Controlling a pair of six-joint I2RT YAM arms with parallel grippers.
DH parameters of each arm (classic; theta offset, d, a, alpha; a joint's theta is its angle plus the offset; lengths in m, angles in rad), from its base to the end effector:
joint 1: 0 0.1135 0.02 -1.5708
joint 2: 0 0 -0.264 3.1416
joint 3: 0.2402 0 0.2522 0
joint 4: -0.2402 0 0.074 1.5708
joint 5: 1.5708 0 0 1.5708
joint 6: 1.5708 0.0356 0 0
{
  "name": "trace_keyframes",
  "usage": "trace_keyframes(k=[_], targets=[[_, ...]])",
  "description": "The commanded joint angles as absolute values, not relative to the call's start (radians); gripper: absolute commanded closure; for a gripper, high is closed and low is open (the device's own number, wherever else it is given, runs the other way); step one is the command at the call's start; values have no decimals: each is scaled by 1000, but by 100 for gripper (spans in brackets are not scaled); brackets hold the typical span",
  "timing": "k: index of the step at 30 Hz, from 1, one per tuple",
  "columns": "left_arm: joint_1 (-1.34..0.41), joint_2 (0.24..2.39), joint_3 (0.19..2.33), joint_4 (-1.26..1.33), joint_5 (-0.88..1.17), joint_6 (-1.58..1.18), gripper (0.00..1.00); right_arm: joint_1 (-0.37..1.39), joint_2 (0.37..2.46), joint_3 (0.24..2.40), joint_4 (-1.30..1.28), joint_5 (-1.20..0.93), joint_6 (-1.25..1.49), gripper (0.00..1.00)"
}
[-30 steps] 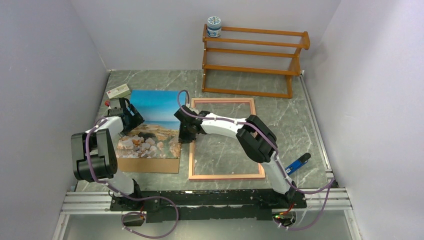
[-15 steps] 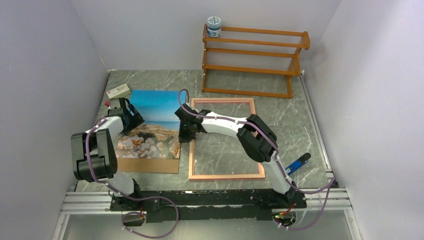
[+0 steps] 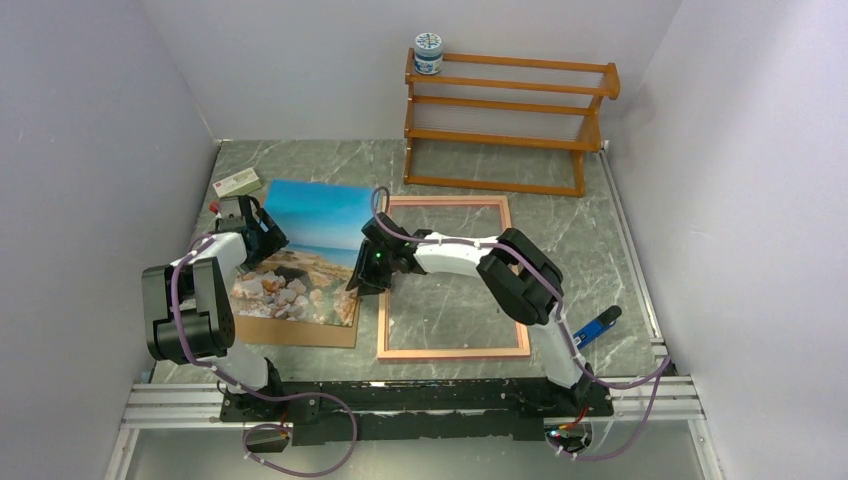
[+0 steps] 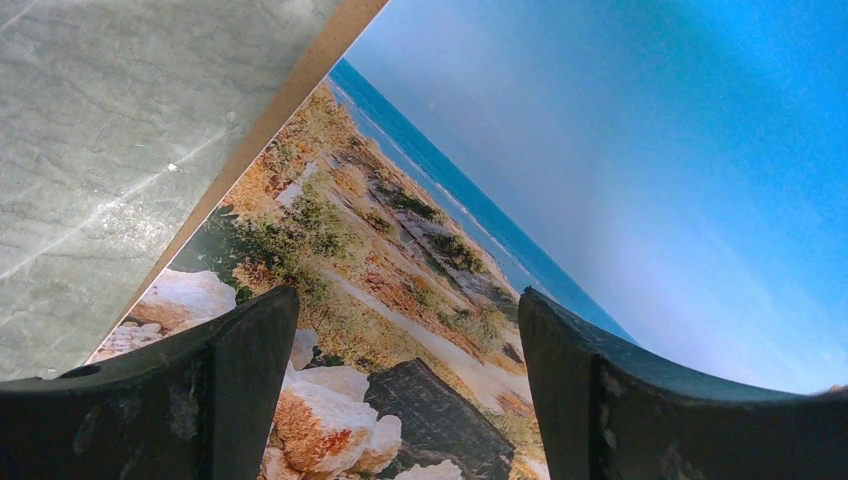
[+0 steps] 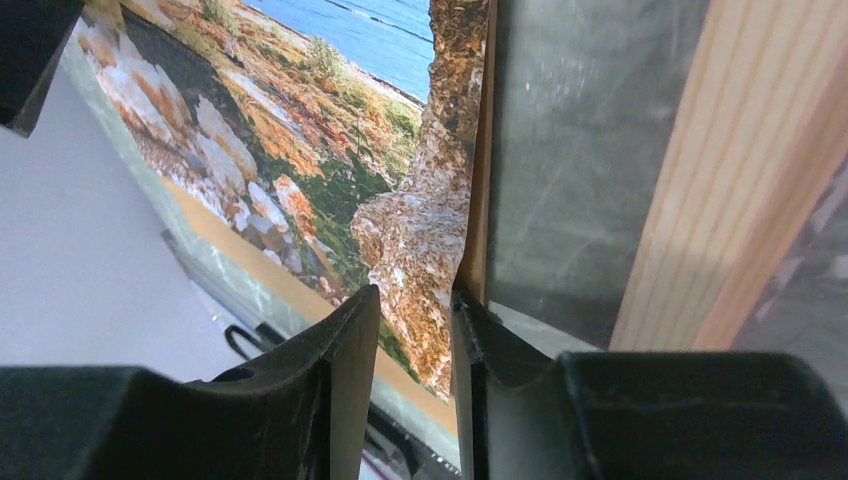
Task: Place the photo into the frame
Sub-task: Turn over the photo at the center of the board.
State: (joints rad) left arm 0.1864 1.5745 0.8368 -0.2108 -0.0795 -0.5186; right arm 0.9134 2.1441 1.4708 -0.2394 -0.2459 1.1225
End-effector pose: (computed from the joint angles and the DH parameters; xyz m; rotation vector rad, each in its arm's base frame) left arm 0.3006 0.0596 0.1682 -0.8985 2.3493 -0.0351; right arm 0.2733 0.3682 0.1436 0.1764 2.8236 1.0048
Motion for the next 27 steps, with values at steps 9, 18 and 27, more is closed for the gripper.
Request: trace_keyframes(k=[9,18,27], targets=[[187,1580,850,-289,-78,-553,14,915,2070,1350,7,-362,1327,65],[187,1574,864,-304,-74,-567,13,910,2044,1278,15,-259,1479,62],[188,1578,863,-308,-78,-572,13,908,2057,1239,198,-191,1438,62]])
